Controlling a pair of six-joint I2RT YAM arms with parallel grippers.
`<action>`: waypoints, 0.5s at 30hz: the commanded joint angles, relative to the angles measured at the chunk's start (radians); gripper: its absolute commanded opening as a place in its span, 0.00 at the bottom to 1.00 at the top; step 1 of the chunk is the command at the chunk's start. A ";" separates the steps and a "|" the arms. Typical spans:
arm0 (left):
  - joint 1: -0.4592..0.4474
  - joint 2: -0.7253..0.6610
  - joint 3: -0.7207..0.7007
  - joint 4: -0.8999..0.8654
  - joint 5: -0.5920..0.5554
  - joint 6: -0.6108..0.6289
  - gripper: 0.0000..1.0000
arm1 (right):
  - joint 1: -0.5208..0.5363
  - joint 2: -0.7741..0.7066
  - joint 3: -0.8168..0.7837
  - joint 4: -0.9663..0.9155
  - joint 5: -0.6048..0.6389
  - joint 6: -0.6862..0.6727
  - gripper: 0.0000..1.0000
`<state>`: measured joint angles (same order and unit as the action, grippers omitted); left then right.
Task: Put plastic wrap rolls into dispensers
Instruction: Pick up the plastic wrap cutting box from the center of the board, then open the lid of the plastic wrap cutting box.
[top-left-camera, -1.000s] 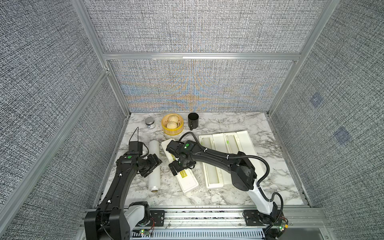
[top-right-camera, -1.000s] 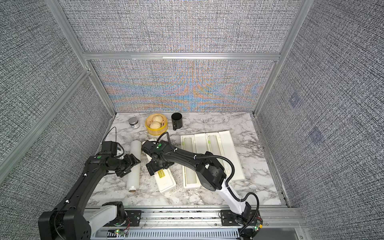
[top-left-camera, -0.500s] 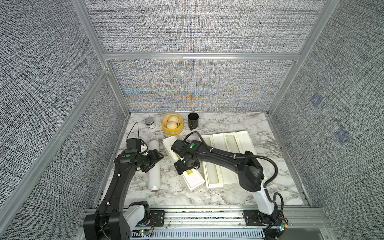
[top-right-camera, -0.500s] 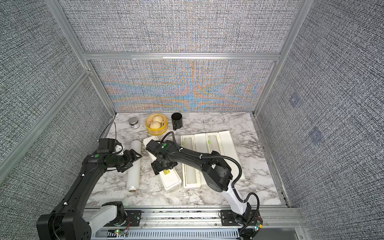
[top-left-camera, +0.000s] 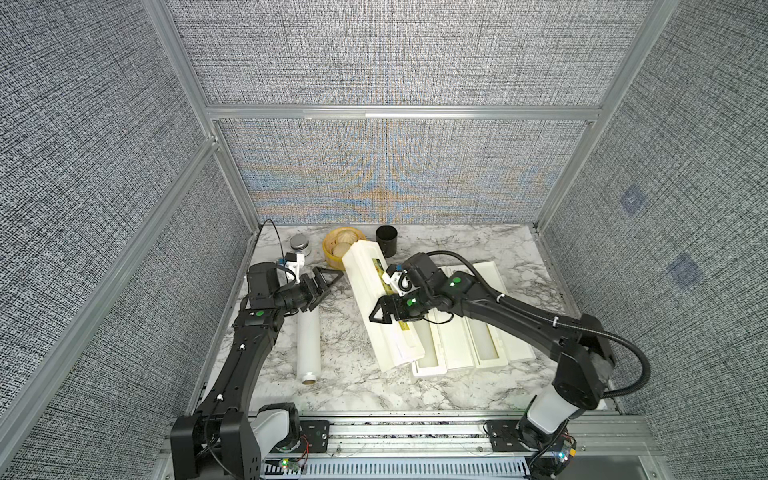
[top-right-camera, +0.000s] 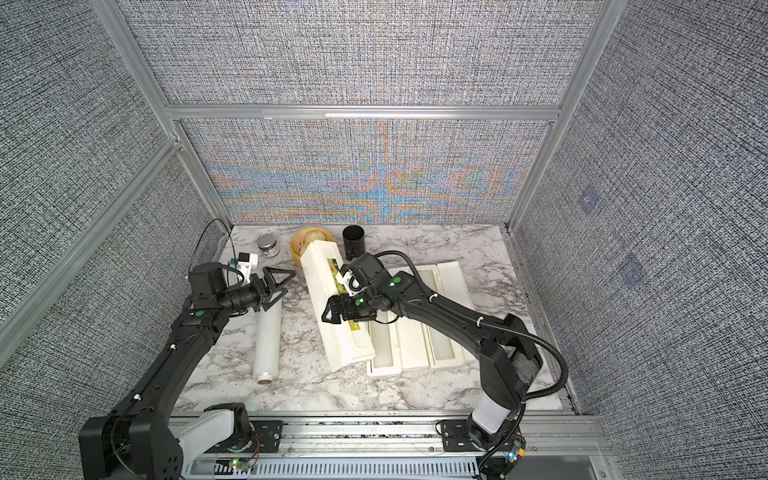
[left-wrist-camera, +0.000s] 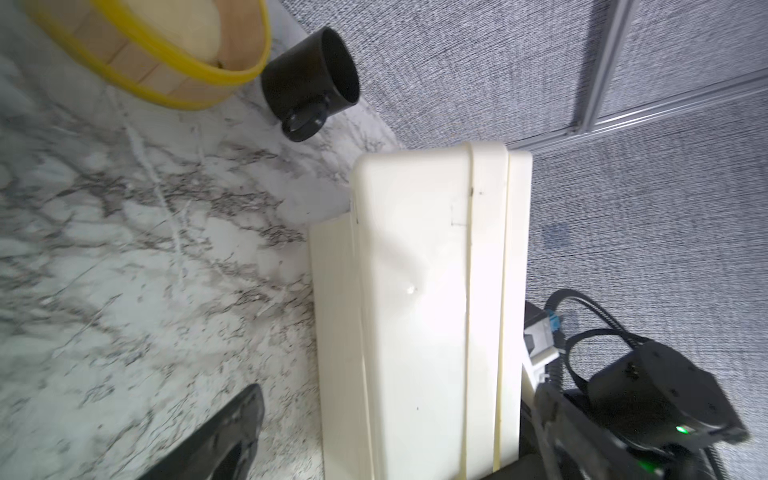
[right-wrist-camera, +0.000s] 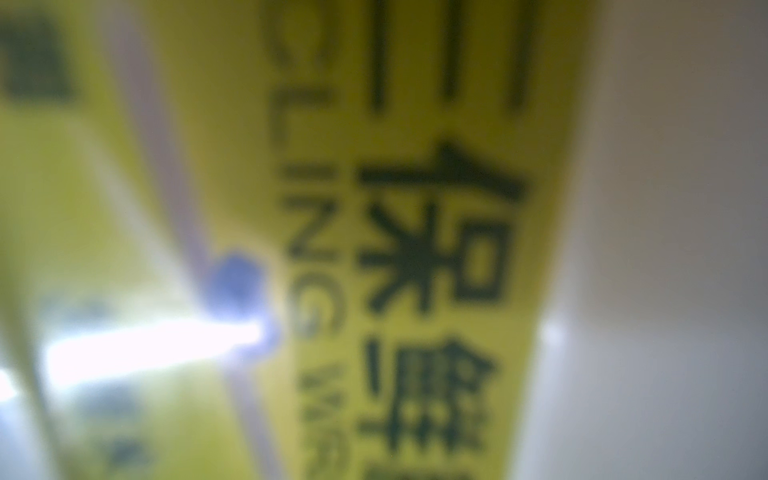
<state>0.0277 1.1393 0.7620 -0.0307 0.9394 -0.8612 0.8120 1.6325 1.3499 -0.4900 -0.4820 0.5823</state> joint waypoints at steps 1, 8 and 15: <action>-0.003 0.032 0.011 0.232 0.113 -0.114 1.00 | -0.024 -0.061 -0.052 0.168 -0.166 0.029 0.82; -0.084 0.098 0.010 0.480 0.179 -0.273 1.00 | -0.059 -0.132 -0.136 0.317 -0.337 0.079 0.82; -0.101 0.127 -0.018 0.601 0.178 -0.351 1.00 | -0.069 -0.151 -0.187 0.479 -0.457 0.164 0.82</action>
<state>-0.0704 1.2564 0.7547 0.4507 1.1019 -1.1557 0.7429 1.4845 1.1660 -0.1486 -0.8436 0.7036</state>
